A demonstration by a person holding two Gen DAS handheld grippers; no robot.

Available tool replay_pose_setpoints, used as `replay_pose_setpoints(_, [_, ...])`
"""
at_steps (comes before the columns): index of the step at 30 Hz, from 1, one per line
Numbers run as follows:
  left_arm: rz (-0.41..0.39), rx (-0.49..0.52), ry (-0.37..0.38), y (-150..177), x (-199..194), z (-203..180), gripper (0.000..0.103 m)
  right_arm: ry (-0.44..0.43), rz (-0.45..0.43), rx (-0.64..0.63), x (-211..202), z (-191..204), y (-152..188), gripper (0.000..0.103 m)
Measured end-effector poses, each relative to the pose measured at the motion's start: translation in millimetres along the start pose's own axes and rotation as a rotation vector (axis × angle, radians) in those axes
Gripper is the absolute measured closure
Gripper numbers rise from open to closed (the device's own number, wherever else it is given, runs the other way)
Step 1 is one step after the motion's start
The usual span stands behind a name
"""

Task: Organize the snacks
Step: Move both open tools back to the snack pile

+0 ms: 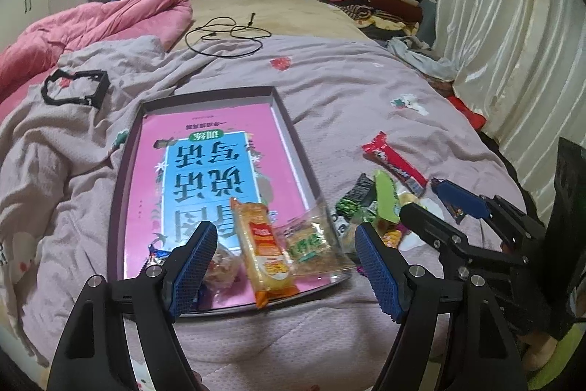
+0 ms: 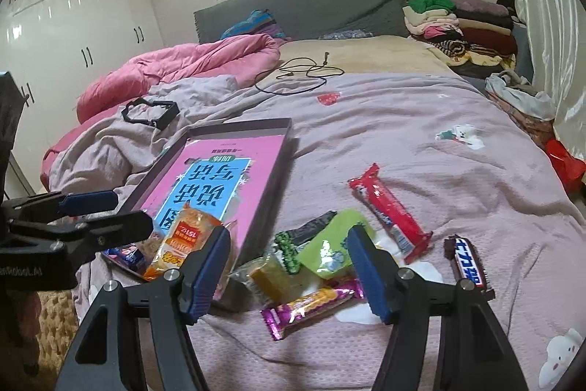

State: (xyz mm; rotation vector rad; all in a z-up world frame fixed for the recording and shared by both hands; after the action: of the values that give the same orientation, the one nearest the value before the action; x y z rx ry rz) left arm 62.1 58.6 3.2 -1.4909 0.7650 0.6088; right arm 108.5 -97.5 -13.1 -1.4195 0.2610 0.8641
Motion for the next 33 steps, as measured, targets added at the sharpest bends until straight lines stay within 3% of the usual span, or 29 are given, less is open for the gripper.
replay_pose_setpoints(21, [0.03, 0.123, 0.013, 0.0, 13.5, -49.3, 0.024, 0.04, 0.026, 0.084, -2.9, -48.9, 3.2, 0.035])
replay_pose_setpoints(33, [0.073, 0.153, 0.013, 5.9, 29.6, -61.6, 0.024, -0.012, 0.093, 0.134, 9.9, -62.9, 14.2, 0.028])
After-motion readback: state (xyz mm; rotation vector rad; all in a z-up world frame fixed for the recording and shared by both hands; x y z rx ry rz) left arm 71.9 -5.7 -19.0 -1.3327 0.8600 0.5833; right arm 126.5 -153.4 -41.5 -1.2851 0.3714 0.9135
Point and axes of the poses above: each gripper's, at about its wrist camera, not at the fingertips, and x roughly the way its jaws point, z to its left, y to its underside, the point moved 2 cm from there along x, roughly the way its jaws point, and after that the axes turned 2 degrees about -y, right-handed, at the moved point
